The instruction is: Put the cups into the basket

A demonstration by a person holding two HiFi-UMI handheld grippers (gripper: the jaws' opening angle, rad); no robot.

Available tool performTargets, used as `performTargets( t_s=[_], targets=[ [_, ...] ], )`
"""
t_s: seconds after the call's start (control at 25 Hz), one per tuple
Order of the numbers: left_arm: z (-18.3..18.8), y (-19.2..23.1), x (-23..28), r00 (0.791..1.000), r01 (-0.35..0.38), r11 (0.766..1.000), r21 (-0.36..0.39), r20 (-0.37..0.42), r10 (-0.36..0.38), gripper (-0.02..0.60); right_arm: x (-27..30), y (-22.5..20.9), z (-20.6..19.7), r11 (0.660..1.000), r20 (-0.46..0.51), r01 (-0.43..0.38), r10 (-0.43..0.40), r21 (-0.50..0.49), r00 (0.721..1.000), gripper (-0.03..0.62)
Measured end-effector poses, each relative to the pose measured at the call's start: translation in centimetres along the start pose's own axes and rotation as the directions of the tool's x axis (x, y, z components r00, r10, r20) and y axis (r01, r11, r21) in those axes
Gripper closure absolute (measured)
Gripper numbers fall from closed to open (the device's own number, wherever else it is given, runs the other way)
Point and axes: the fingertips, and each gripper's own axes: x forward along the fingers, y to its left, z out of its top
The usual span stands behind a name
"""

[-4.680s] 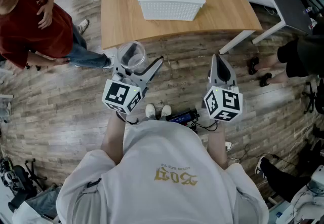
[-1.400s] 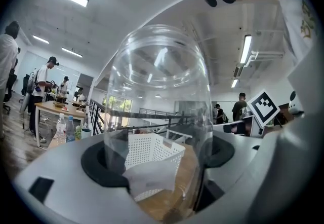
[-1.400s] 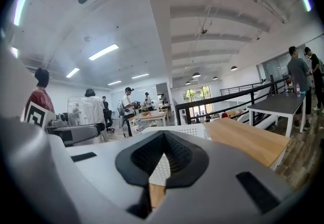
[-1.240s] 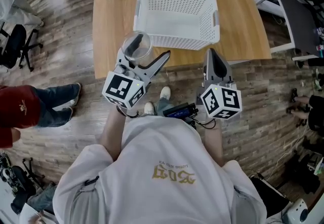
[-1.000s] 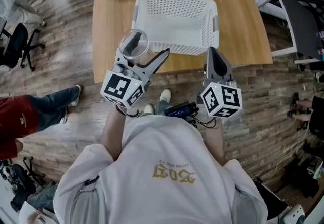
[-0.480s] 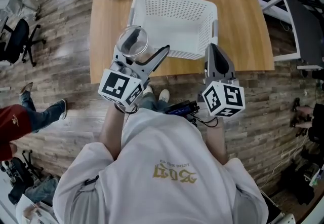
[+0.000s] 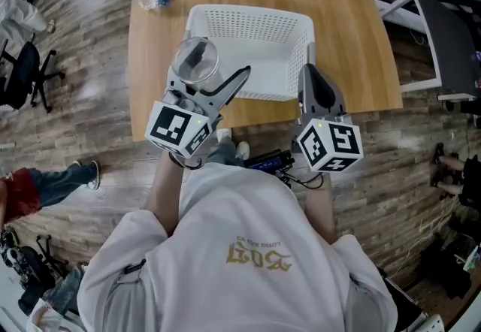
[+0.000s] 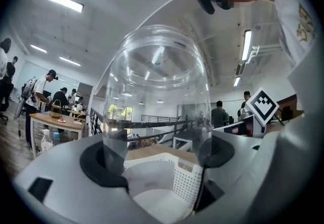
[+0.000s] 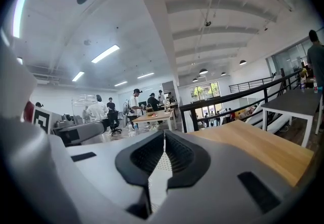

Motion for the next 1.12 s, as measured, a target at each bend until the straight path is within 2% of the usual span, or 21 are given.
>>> performTargets(
  t_s=[0.24, 0.48, 0.64, 0.72, 0.8, 0.92, 1.0, 1.12],
  targets=[
    [0.6, 1.6, 2.5, 0.999, 0.034, 0.999, 0.020, 0.018, -0.034, 0.186, 2.6, -0.7, 1.7, 0.999, 0.013, -0.003, 0.003, 0.048, 1.000, 0.583],
    [-0.6, 2.8, 4.5, 0.997, 0.073, 0.994, 0.086, -0.010, -0.072, 0.186, 5.2, 1.1, 2.8, 0.991, 0.014, -0.076, 0.075, 0.107, 0.997, 0.582],
    [-1.2, 3.6, 6.0, 0.995, 0.096, 0.993, 0.072, -0.007, -0.096, 0.185, 6.6, 1.5, 3.5, 0.990, 0.014, -0.088, 0.087, 0.113, 0.996, 0.580],
    [-1.8, 3.9, 6.3, 0.994, 0.112, 0.989, 0.097, -0.022, -0.111, 0.184, 7.2, 1.9, 3.4, 0.990, 0.008, -0.092, 0.092, 0.106, 0.996, 0.569],
    [-2.5, 3.8, 6.9, 0.991, 0.131, 0.982, 0.135, -0.045, -0.126, 0.186, 7.8, 2.4, 3.3, 0.989, -0.011, -0.107, 0.109, 0.098, 0.994, 0.528],
    [-3.6, 3.0, 8.2, 0.987, 0.155, 0.968, 0.197, -0.066, -0.144, 0.186, 8.0, 2.7, 3.4, 0.984, -0.028, -0.139, 0.143, 0.111, 0.989, 0.519],
    [-4.2, 2.7, 8.8, 0.988, 0.153, 0.966, 0.210, -0.068, -0.142, 0.185, 8.1, 3.1, 3.7, 0.969, -0.018, -0.188, 0.193, 0.158, 0.981, 0.517],
    [-5.1, 2.9, 9.8, 0.991, 0.130, 0.957, 0.260, -0.069, -0.116, 0.186, 8.9, 4.0, 4.2, 0.918, 0.001, -0.295, 0.306, 0.267, 0.952, 0.517]
  ],
)
